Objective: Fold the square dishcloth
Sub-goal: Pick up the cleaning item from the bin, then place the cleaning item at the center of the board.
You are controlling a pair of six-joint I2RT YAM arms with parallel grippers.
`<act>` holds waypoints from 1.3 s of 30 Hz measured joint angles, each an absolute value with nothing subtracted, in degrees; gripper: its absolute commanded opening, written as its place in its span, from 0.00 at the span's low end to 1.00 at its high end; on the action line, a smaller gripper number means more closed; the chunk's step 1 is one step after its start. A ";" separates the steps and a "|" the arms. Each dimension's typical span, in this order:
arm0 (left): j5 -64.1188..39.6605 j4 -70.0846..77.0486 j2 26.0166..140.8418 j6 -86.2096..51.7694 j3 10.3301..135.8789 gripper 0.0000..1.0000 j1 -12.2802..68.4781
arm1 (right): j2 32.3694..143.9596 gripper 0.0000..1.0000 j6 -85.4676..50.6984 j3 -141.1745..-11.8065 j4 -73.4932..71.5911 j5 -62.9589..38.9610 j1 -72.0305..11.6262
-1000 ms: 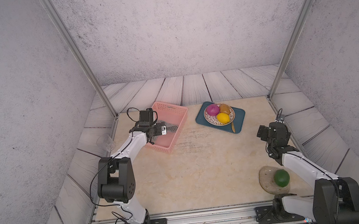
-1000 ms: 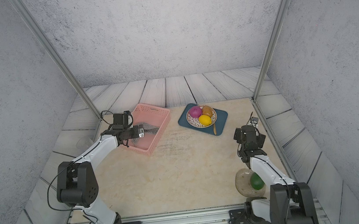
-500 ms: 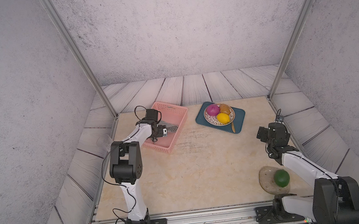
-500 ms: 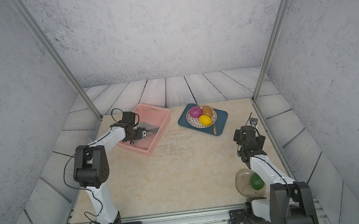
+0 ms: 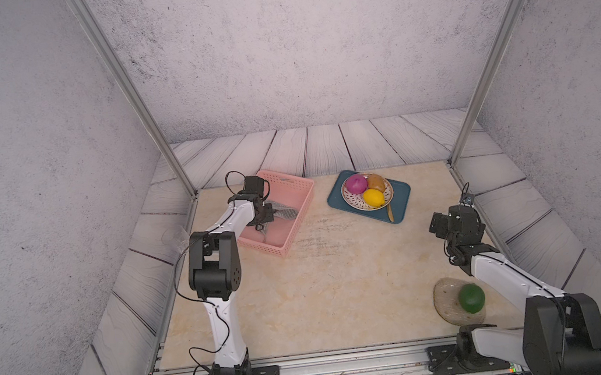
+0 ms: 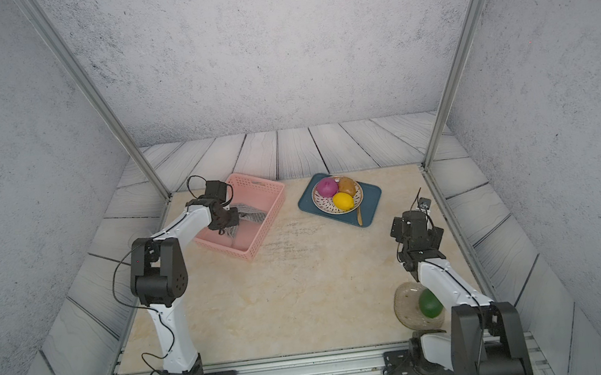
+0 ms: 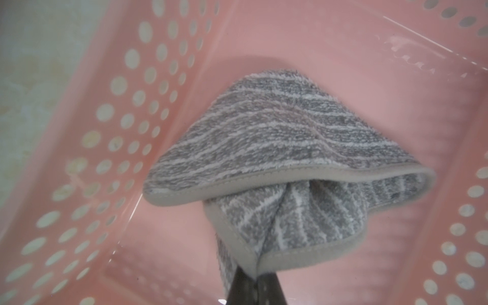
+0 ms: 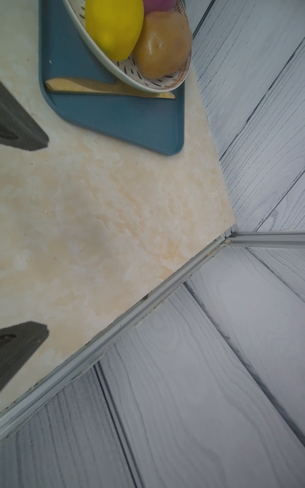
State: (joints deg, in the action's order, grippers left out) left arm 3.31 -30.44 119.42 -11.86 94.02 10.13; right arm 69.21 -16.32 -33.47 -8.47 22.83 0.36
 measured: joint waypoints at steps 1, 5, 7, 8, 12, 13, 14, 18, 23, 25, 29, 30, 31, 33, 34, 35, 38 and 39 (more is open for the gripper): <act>3.07 -30.44 118.96 -11.86 94.00 0.00 10.13 | 69.21 0.99 -16.32 -33.47 -8.47 22.83 0.38; 1.96 -30.11 113.99 -11.84 93.27 0.00 10.13 | 69.21 0.99 -16.32 -33.47 -8.54 22.65 0.38; 1.50 -29.76 110.48 -11.77 93.27 0.00 10.13 | 69.21 0.99 -16.32 -33.47 -8.64 22.61 0.38; 1.15 -29.52 108.51 -11.64 93.27 0.00 10.13 | 69.21 0.99 -16.32 -33.47 -8.69 22.59 0.38; -0.45 -29.32 102.43 -11.18 93.43 0.00 10.13 | 69.10 0.99 -16.34 -33.45 -8.80 22.57 0.38; -1.06 -29.32 101.23 -10.94 93.51 0.00 10.13 | 69.10 0.99 -16.34 -33.43 -8.80 22.57 0.38; -1.78 -29.34 100.33 -10.81 93.56 0.00 10.13 | 69.08 0.99 -16.36 -33.43 -8.80 22.57 0.38; -4.40 -29.65 97.67 -10.55 93.56 0.00 10.41 | 68.62 0.99 -16.53 -33.26 -8.80 22.57 0.36; -6.90 -29.95 93.89 -10.46 93.43 0.00 12.60 | 68.23 0.99 -17.02 -33.23 -8.80 22.59 0.38; -7.57 -29.82 92.09 -10.46 93.06 0.00 14.11 | 68.20 0.99 -17.19 -33.23 -8.78 22.59 0.38; -8.60 -29.26 88.86 -10.50 91.15 0.00 17.30 | 67.99 0.99 -17.45 -33.15 -8.75 22.63 0.38; -8.75 -29.15 88.29 -10.50 90.61 0.00 18.04 | 67.90 0.99 -17.54 -33.15 -8.73 22.65 0.38; -8.86 -29.10 87.85 -10.52 90.08 0.00 18.83 | 67.88 0.99 -17.61 -33.15 -8.75 22.65 0.38; -8.91 -29.06 87.48 -10.52 89.34 0.00 20.29 | 67.81 0.99 -17.74 -33.15 -8.71 22.68 0.38; -8.91 -28.99 87.48 -10.52 89.01 0.00 21.08 | 67.70 0.99 -17.82 -33.15 -8.67 22.68 0.38; -8.88 -28.95 87.48 -10.55 88.64 0.00 21.85 | 67.53 0.99 -17.98 -33.15 -8.62 22.70 0.38; -8.86 -28.82 87.48 -10.57 87.46 0.00 24.25 | 66.89 0.99 -18.26 -33.12 -8.56 22.90 0.38; -8.84 -28.60 87.48 -10.57 86.98 0.00 25.26 | 66.72 0.99 -18.39 -33.12 -8.56 22.96 0.38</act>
